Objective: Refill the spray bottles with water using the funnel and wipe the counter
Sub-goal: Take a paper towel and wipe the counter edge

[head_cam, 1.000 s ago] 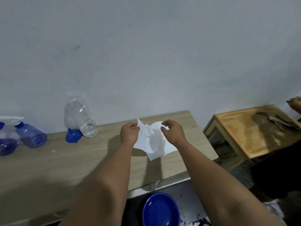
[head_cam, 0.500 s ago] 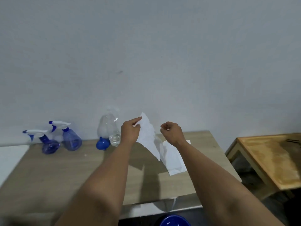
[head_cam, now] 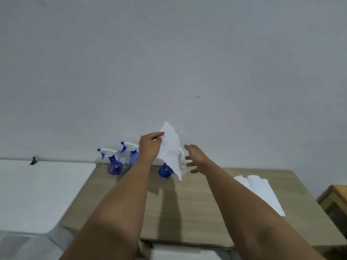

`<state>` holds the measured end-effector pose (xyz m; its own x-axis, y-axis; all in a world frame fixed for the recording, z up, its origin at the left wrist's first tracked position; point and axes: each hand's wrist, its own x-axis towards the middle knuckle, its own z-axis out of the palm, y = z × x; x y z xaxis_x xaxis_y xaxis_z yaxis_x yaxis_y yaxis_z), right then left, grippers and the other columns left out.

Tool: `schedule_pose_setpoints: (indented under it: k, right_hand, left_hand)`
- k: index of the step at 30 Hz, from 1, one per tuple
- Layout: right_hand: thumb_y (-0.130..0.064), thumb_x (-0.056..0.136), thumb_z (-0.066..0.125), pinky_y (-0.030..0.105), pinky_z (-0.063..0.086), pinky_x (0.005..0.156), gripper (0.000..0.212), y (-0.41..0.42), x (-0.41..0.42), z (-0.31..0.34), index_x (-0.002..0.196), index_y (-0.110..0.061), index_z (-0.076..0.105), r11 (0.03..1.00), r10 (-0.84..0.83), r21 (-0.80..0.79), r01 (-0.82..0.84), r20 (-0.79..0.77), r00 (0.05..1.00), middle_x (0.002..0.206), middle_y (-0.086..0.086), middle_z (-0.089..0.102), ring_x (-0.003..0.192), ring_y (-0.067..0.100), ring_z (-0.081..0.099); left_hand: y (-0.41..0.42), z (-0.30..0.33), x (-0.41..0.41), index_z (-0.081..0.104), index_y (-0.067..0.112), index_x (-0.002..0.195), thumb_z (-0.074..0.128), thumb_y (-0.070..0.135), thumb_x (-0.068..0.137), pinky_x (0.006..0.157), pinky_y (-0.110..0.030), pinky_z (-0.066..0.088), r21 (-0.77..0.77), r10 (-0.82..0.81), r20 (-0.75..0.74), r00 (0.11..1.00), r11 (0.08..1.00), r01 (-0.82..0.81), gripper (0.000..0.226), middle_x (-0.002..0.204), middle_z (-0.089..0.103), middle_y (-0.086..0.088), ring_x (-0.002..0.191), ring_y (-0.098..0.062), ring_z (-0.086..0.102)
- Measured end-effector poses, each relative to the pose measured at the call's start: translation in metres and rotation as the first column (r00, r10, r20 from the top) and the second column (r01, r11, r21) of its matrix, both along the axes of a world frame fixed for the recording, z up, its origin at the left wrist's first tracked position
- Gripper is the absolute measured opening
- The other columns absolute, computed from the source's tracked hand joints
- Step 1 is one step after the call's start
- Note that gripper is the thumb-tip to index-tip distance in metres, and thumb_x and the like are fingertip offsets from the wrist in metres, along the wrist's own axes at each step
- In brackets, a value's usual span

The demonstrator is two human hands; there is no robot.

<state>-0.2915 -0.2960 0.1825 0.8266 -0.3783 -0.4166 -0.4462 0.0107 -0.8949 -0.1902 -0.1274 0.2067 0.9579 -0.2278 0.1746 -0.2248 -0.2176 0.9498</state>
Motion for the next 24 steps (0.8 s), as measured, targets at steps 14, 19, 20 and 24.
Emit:
schedule_pose_setpoints:
  k: [14,19,20,24]
  right_hand:
    - [-0.005,0.086,0.079,0.029,0.061,0.063,0.036,0.183,0.098,-0.007,0.118,-0.022,0.074,0.968,-0.167,0.229,0.104,0.279,0.946,0.119,0.007,0.072,0.094,0.021,0.073]
    - [-0.001,0.09,0.069,0.041,0.065,0.075,0.038,0.216,0.116,-0.016,0.122,-0.021,0.07,0.981,-0.172,0.144,0.133,0.301,0.938,0.116,0.009,0.072,0.096,0.029,0.074]
    - [-0.001,0.09,0.068,0.047,0.065,0.081,0.036,0.22,0.119,-0.021,0.121,-0.021,0.07,0.982,-0.176,0.114,0.148,0.296,0.939,0.118,0.011,0.071,0.101,0.033,0.074]
    - [-0.001,0.093,0.067,0.05,0.063,0.089,0.029,0.231,0.123,-0.04,0.112,-0.023,0.07,0.983,-0.157,-0.052,0.176,0.255,0.954,0.118,0.017,0.071,0.098,0.031,0.071]
  left_hand:
    - [0.202,-0.023,0.092,0.077,0.023,0.108,0.06,0.006,0.09,0.097,-0.027,0.05,0.039,0.08,-0.05,0.996,0.996,-0.078,0.03,0.118,0.071,0.006,0.111,-0.012,0.062]
    - [0.249,-0.046,0.104,0.077,0.022,0.108,0.062,0.005,0.087,0.095,-0.031,0.051,0.02,0.104,-0.106,0.989,0.994,-0.103,0.03,0.115,0.071,0.003,0.11,-0.013,0.064]
    - [0.256,-0.051,0.105,0.077,0.021,0.108,0.062,0.005,0.087,0.094,-0.03,0.051,0.018,0.111,-0.12,0.987,0.994,-0.109,0.03,0.116,0.072,0.004,0.111,-0.012,0.064]
    - [0.278,-0.068,0.108,0.077,0.02,0.11,0.066,0.005,0.085,0.085,-0.025,0.048,0.03,0.133,-0.15,0.98,0.991,-0.13,0.03,0.109,0.072,0.001,0.102,-0.011,0.064]
